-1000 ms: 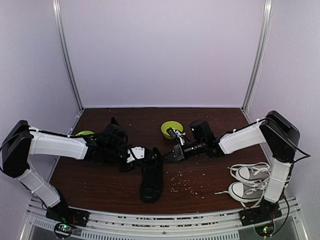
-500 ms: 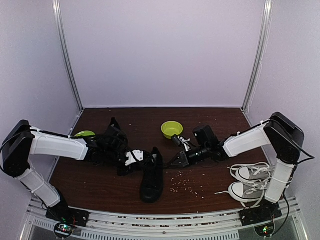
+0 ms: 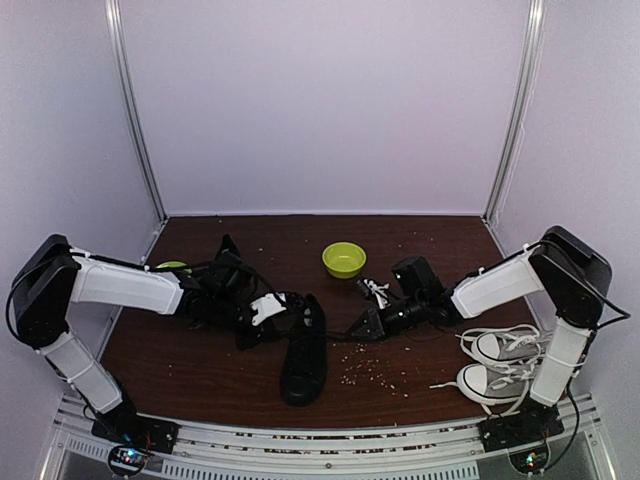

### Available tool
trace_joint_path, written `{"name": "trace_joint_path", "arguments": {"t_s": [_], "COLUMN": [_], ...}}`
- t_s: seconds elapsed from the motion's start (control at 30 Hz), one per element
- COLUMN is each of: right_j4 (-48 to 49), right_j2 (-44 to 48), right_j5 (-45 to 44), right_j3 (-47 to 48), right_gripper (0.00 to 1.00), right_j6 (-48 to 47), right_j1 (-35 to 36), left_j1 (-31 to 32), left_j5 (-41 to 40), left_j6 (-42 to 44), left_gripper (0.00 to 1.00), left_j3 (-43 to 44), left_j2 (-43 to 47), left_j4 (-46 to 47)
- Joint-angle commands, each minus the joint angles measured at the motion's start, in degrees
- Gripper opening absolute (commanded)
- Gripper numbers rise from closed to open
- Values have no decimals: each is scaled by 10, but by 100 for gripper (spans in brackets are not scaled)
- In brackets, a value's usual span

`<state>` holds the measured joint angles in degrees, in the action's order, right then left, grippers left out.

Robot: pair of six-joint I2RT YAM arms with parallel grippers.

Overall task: Tie the shoes
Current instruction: Tie the loops with the shoelace on the shoe.

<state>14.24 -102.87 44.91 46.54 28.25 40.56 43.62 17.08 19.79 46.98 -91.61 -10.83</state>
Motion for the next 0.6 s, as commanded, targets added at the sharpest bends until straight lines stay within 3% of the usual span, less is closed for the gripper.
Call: {"name": "trace_joint_path", "arguments": {"t_s": [0.0, 0.57], "right_j4": [12, 47], "right_j2": [-11, -52], "right_j5": [-25, -18], "right_j3": [-10, -4], "right_gripper": [0, 0], "right_j6": [-4, 8], "right_j1": [-8, -14], "left_j1": [-21, -27], "left_j5": [-2, -12], "left_j6": [-37, -66], "left_gripper": [0, 0], "left_j3": [29, 45], "left_j2": [-20, -56], "left_j4": [-13, -25]}}
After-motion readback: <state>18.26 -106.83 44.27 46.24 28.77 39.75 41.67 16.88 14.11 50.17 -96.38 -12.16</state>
